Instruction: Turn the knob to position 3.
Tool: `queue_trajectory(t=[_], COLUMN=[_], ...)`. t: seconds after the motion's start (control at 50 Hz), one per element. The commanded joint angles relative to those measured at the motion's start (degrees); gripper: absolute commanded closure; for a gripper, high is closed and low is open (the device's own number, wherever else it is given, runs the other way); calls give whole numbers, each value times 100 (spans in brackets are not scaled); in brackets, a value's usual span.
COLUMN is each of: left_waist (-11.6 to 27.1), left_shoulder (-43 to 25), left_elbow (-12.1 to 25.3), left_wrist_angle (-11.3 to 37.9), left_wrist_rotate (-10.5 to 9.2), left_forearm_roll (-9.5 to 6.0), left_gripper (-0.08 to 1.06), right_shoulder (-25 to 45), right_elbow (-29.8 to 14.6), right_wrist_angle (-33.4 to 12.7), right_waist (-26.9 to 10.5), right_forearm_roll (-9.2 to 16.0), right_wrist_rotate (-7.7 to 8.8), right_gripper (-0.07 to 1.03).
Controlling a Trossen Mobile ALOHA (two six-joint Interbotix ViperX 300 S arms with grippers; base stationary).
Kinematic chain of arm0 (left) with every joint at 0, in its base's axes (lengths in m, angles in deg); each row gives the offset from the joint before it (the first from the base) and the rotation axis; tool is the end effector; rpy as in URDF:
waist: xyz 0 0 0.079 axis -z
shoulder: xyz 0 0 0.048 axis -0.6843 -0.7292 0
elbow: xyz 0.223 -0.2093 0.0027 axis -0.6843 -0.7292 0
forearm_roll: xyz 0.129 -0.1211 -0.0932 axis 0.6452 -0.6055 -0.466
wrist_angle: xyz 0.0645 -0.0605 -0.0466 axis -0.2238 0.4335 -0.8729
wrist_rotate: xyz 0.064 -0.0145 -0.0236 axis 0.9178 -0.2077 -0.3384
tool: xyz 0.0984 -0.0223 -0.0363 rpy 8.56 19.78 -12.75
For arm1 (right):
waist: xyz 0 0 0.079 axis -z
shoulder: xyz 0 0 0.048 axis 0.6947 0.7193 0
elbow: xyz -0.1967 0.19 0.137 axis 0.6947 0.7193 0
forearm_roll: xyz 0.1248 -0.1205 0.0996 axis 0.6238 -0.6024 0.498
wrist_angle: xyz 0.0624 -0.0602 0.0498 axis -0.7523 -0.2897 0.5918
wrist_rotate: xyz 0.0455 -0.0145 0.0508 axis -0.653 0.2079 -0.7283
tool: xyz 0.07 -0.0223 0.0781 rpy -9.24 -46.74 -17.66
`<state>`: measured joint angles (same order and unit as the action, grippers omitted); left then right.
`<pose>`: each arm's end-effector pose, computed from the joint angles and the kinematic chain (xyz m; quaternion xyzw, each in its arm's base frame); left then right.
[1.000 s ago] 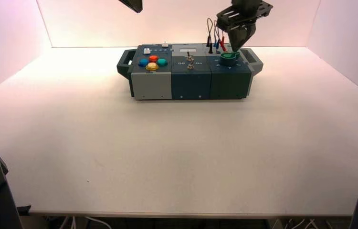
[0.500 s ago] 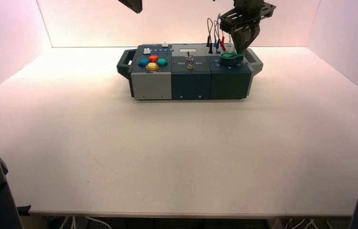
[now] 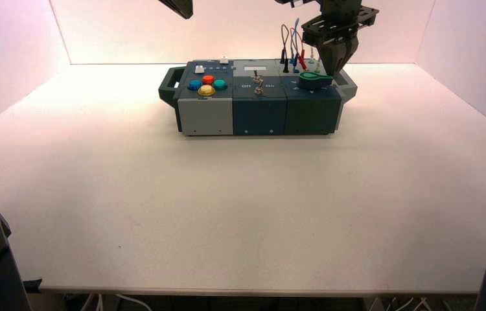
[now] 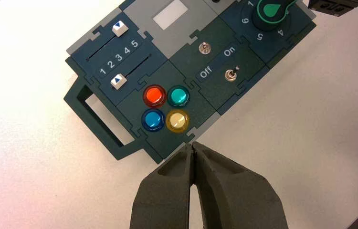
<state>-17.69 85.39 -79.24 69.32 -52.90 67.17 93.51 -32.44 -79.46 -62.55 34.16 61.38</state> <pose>0.3358 -0.1897 0.1681 0.1700 0.4712 -0.3099 0.8081 0.4135 0.1158 0.0616 -0.2514 0.6346 0.1658 0.7118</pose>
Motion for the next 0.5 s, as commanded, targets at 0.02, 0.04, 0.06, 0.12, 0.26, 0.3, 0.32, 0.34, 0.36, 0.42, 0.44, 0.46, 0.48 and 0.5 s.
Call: queue_trajectory(t=[0.02,0.04,0.06,0.12,0.26,0.3,0.32,0.34,0.36,0.42,0.44,0.46,0.48,0.5], left_waist=[9,9,9,9,9,9,9,9,9,9,9,9,9,9], left_shoulder=[158,158,167,158,167,158,158,158,158,158,158,158,158,158], left_elbow=[167,167,167,176,176,176,176,176,176,176,176,167,176,176], left_wrist_angle=[-18,-26,-18,-18,-26,-18,-18,-26,-18,-18,-18,-18,-26,-26], left_wrist_rotate=[26,26,26,26,26,26,26,26,26,26,26,26,26,26], left_forearm_roll=[0,9,9,9,0,0,0,0,0,0,0,0,0,0], left_gripper=[101,101,101,101,101,101,101,101,101,101,101,101,101,101], right_shoulder=[-97,-97,-88,-97,-97,-97,-97,-97,-97,-97,-97,-97,-105,-123], right_elbow=[-62,-53,-53,-44,-18,-18,-18,-18,-26,-26,-26,-26,-18,-26], right_wrist_angle=[-79,-88,-97,-114,-132,-132,-132,-123,-132,-132,-123,-123,-97,-79], right_waist=[0,0,0,0,0,0,0,0,0,0,0,-9,0,-9], right_forearm_roll=[26,26,26,26,211,264,290,316,334,352,360,352,352,325], right_wrist_rotate=[35,35,35,26,70,105,132,158,167,185,185,185,185,176], right_gripper=[98,98,98,98,98,98,98,98,98,98,98,98,98,98])
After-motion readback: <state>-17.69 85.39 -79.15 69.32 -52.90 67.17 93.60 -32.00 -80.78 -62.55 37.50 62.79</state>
